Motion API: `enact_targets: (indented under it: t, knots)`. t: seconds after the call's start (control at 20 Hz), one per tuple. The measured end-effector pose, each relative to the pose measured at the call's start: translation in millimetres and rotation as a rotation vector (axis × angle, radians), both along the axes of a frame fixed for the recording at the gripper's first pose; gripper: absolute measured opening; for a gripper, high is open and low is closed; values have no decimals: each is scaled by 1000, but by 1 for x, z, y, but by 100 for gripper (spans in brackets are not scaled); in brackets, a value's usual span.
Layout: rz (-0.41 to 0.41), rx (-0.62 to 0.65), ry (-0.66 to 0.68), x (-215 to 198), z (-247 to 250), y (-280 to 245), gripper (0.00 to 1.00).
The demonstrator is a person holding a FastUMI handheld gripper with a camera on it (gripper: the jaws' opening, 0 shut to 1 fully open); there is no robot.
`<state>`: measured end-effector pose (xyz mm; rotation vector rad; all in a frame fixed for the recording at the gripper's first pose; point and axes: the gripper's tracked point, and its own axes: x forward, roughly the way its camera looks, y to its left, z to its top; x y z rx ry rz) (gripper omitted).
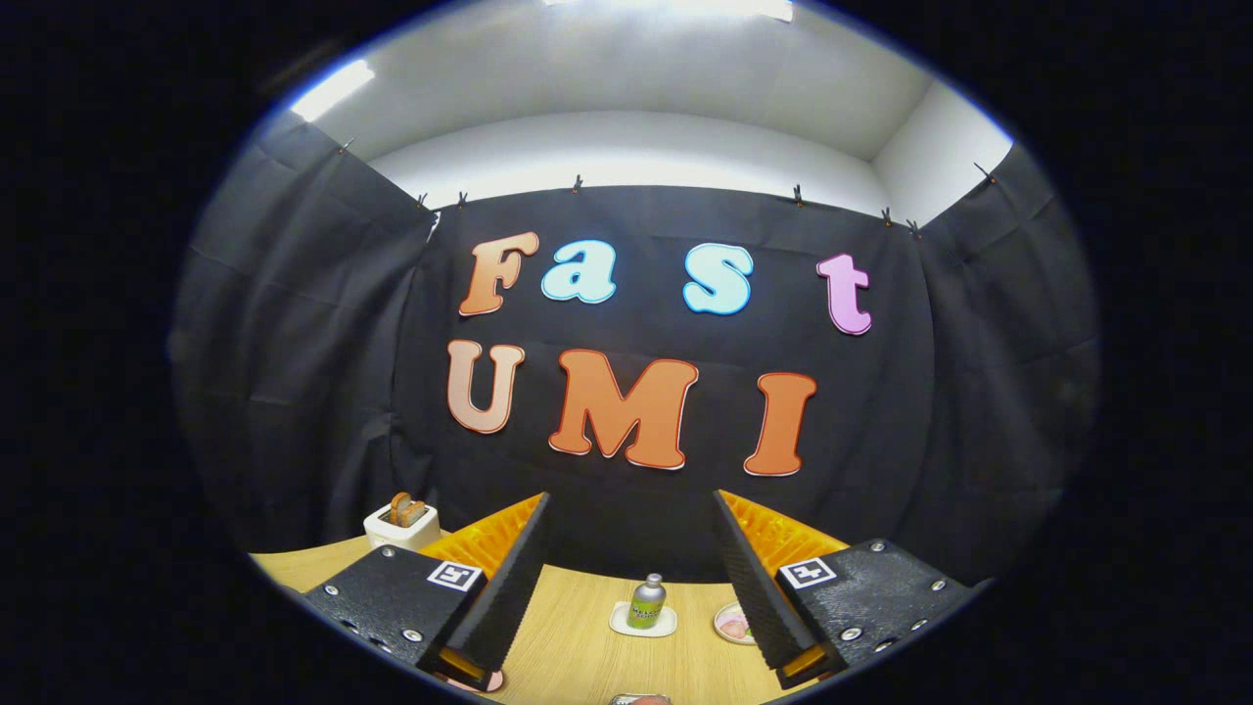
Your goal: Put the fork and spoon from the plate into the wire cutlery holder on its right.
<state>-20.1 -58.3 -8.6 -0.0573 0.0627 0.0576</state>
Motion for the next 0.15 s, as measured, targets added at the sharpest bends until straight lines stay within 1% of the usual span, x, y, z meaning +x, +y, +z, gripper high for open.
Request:
enact_targets:
  t: [0.15]
  knots:
    - [18,-15,-32,-3,3,3,95]
